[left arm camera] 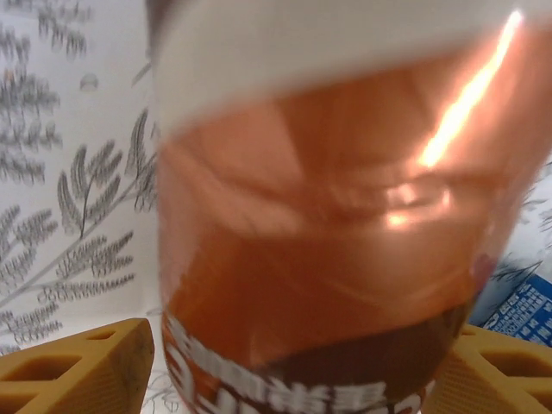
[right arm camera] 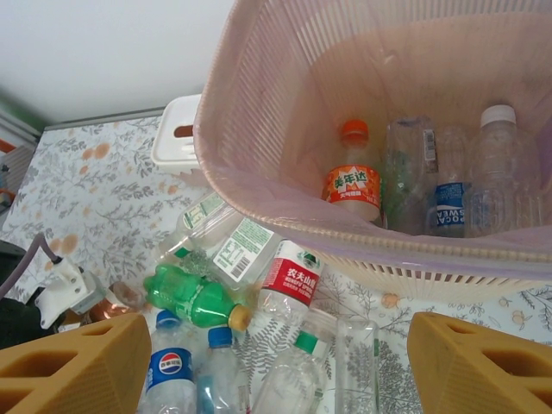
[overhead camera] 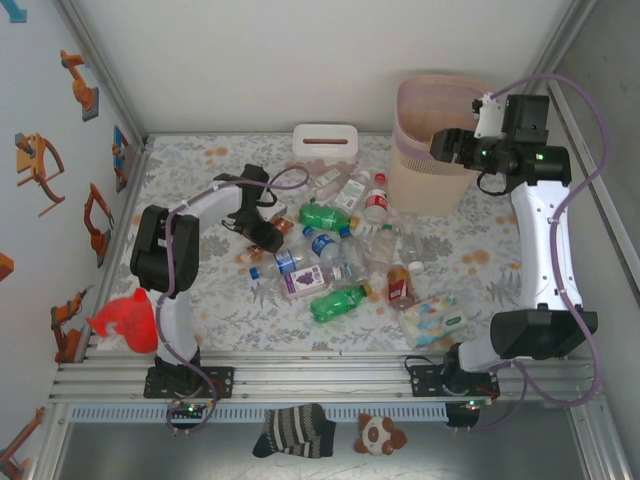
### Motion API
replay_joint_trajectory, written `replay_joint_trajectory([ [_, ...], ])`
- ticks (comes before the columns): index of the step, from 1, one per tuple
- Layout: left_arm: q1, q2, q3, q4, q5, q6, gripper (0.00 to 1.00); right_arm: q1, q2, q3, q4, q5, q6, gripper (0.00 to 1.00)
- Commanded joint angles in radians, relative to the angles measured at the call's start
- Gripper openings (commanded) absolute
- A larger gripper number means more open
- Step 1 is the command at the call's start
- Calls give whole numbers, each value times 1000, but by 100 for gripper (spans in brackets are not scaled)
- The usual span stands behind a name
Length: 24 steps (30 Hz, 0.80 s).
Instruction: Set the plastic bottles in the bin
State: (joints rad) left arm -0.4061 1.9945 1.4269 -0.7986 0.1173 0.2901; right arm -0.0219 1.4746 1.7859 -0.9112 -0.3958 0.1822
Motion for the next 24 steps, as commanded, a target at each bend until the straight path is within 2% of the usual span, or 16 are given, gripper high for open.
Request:
replay_joint_trajectory([
  [1,8,-64,-41,-5,-10,-34,75,2,-19,-10,-8,-9,-10,77],
  [11,10,-116,-117,33,-30,-69,62,1,-23,-31,9,-17,-7,77],
  [18,12,-84,-110,50,-35,-75,61,2,-29,-37,12,-18,-9,77],
  [24,13,-53,-106,43,-45,-71,55,2,-34,-40,14,-20,-9,77],
])
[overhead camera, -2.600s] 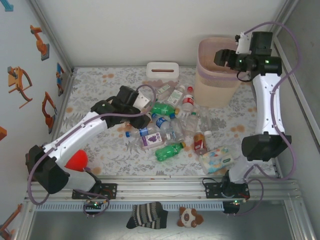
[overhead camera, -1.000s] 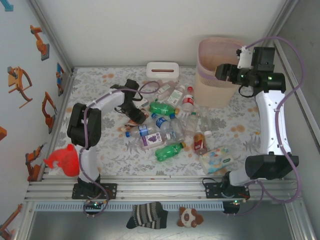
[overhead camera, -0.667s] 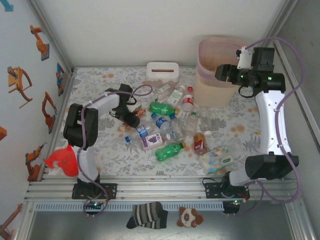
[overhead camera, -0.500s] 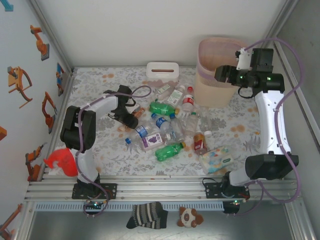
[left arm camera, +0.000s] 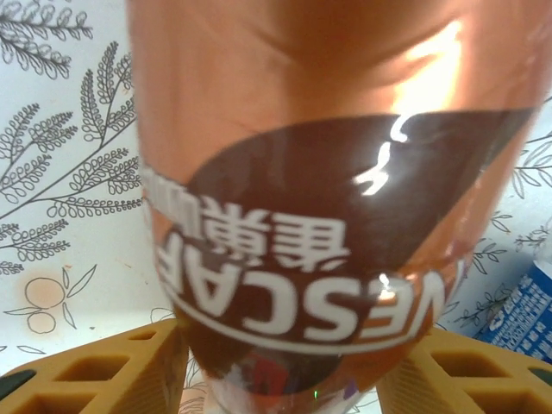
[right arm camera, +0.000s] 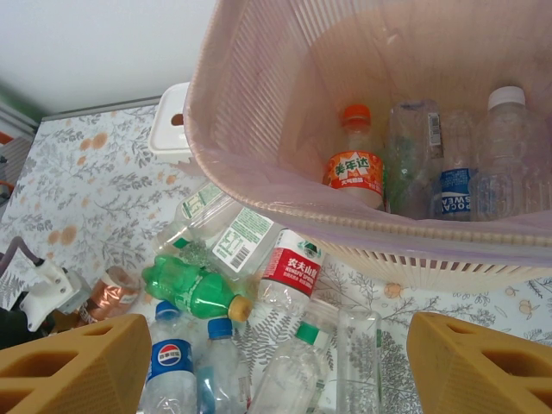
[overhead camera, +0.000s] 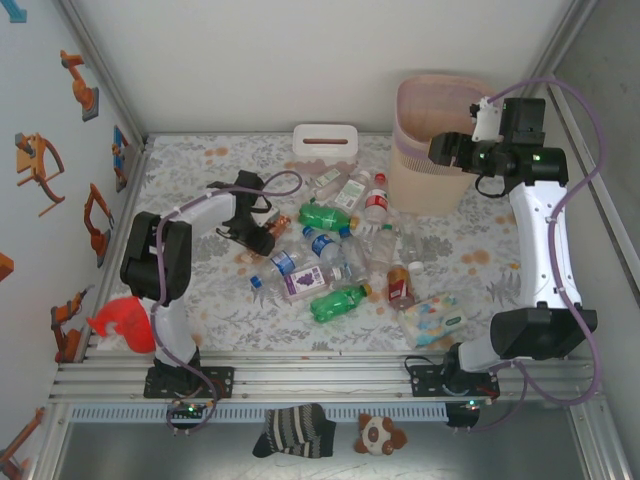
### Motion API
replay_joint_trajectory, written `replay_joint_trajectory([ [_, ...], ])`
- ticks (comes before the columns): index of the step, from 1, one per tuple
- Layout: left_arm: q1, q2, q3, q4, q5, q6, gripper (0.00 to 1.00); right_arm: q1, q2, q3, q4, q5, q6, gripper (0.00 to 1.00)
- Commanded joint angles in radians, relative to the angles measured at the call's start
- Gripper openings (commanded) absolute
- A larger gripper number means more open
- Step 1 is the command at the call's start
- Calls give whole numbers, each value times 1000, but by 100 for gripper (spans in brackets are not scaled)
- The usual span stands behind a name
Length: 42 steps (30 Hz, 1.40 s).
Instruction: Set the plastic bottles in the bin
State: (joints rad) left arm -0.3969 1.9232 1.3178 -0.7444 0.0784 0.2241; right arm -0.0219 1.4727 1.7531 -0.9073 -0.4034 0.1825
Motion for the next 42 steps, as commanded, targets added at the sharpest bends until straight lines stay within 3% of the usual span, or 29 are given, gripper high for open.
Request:
replay_joint_trajectory([
  [1,4,22,3,-13,-6,-5,54,2,-32,-9,10,-12,-9,77],
  [16,4,10,-1,-22,-35,-9,38,2,-50,-22,28,-33,16,77],
  [27,10,-100,-26,21,13,-32,36,53,-61,-46,98,-83,79,77],
  [34,14,-201,-26,64,104,-56,34,137,-68,-114,227,-108,172,76],
  [42,2,-345,-32,176,308,-121,35,279,-31,-125,302,-91,198,76],
])
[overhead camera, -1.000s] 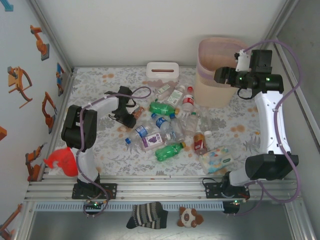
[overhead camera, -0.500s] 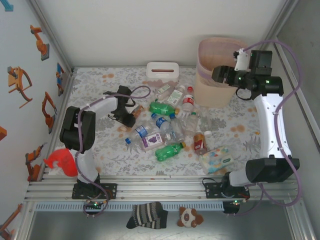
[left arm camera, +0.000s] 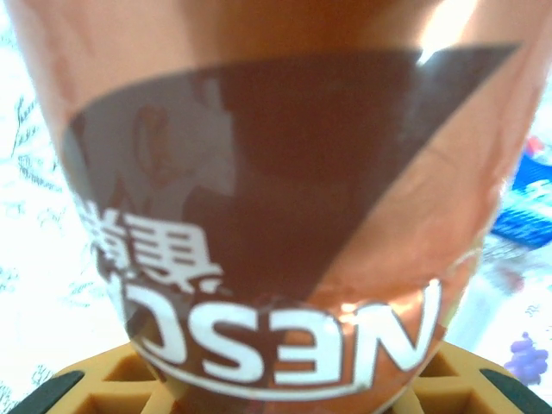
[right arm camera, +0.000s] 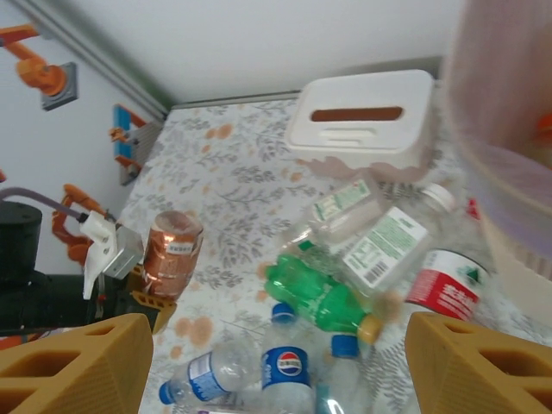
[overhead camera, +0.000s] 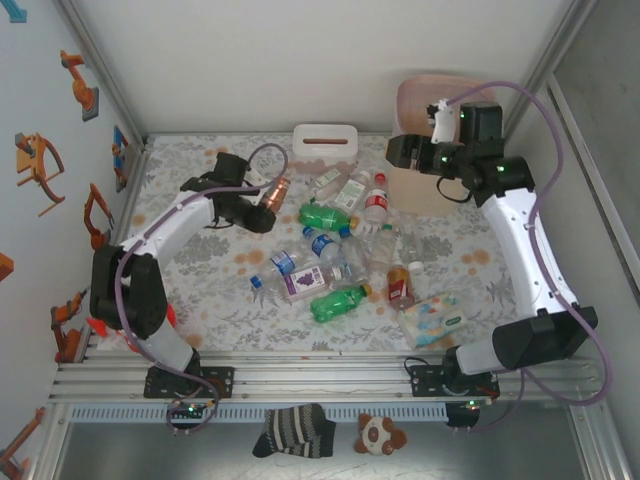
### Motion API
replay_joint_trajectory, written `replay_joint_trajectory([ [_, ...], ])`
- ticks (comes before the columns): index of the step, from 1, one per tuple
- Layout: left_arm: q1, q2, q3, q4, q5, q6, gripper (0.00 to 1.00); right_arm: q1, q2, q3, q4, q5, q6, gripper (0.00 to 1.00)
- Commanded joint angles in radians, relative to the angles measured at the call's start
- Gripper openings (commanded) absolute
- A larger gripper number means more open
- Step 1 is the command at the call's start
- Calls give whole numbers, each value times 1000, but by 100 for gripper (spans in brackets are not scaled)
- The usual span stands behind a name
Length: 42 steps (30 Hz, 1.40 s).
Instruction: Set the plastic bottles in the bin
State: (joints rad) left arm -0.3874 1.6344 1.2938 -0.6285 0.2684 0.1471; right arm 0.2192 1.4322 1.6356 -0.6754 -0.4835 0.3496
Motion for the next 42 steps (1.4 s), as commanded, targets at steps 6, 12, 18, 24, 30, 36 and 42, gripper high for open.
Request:
replay_joint_trajectory([
  [6,-27,-124,-8,166,268,-95,34,142,56,5,124,-29,48,76],
  [12,-57,-164,-11,288,418,-155,35,216,95,35,171,-53,46,75],
  [18,-93,-173,3,374,555,-209,34,270,112,27,269,-138,36,75],
  [24,-122,-194,6,472,684,-268,35,299,116,24,330,-211,10,75],
  [30,-146,-219,1,598,816,-345,36,322,116,23,359,-278,-19,75],
  [36,-157,-233,1,635,844,-365,37,339,100,11,402,-330,-28,68],
  [42,-158,-234,1,630,840,-361,38,345,79,-10,443,-344,-23,56],
])
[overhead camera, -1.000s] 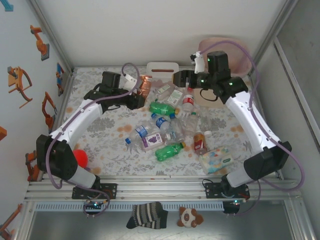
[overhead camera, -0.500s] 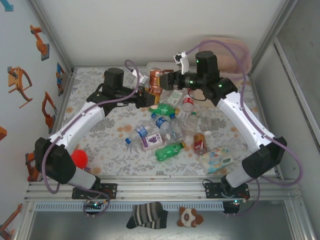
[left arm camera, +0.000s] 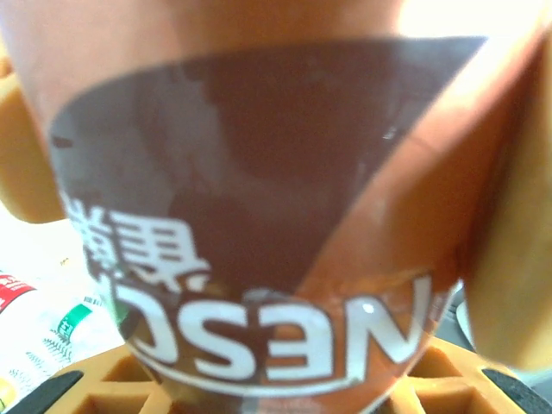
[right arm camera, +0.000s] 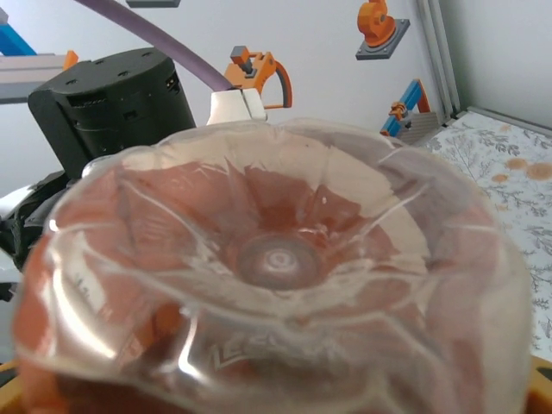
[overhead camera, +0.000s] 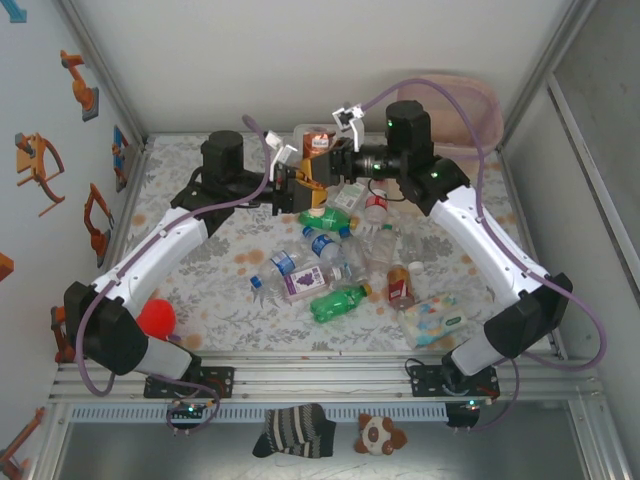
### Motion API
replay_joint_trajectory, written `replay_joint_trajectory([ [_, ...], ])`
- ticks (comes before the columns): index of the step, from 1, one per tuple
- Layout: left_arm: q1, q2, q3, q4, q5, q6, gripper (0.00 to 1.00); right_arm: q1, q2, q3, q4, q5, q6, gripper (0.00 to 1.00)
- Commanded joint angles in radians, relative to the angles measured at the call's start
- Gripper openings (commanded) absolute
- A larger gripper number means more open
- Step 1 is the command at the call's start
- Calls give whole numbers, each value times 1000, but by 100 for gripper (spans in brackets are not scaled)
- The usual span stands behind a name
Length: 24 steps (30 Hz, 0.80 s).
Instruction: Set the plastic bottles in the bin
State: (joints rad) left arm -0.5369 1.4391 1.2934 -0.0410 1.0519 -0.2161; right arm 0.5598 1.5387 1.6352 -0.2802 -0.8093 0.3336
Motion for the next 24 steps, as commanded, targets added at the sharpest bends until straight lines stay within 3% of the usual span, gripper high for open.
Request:
replay_joint_trajectory([
  [1,-8,-39,1,44,54,3,39,5,-29,-9,46,-16,-8,54],
  [5,-9,-43,1,46,50,0,45,5,-34,-5,32,-1,-13,50],
  [11,-5,-73,-8,8,-10,24,63,5,-31,19,-12,45,-27,50],
  [24,14,-175,-63,-130,-189,108,64,-55,18,175,-194,215,-122,52],
])
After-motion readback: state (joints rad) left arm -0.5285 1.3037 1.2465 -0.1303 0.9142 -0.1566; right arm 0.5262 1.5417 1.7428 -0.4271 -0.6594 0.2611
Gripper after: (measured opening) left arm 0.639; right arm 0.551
